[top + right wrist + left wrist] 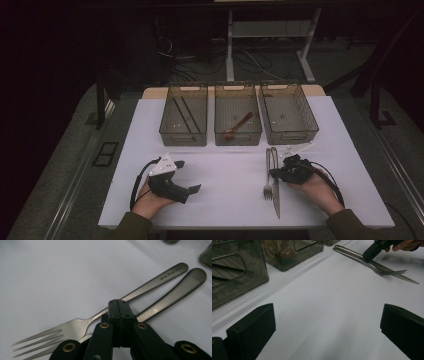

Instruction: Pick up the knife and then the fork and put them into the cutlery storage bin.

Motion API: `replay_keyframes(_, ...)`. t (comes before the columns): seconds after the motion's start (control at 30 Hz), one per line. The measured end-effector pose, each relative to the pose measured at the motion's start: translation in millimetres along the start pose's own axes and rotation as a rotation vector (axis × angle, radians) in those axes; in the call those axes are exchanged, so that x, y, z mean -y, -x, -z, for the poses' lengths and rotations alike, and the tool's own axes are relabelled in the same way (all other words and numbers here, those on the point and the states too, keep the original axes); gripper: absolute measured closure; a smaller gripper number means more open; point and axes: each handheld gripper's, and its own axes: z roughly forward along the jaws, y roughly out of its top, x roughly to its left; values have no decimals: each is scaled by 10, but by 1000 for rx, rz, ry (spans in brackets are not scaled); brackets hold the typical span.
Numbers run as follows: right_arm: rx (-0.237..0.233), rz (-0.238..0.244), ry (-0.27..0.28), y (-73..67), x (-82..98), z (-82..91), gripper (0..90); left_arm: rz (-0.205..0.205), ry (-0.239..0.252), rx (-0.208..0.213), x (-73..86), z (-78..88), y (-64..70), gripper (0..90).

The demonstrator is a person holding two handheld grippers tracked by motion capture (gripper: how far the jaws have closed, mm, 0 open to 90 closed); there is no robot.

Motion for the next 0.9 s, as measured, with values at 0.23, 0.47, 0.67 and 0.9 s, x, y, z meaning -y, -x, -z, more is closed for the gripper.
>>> replay_keyframes(0.23, 25, 18, -18, -65, -6, -27, 889, -5, 1, -1, -1, 9, -1, 0)
replay_keyframes(0.47, 37, 28, -28, -58, 7, -6, 889, 1, 3, -2, 3, 11, -2, 0)
replay_keyframes(0.67, 52, 32, -33, -41, 38, 28, 889, 2, 6, -4, 3, 18, -3, 0)
replay_keyframes(0.9, 84, 29, -39, 6, 107, 99, 889, 0, 2, -2, 1, 19, 1, 0)
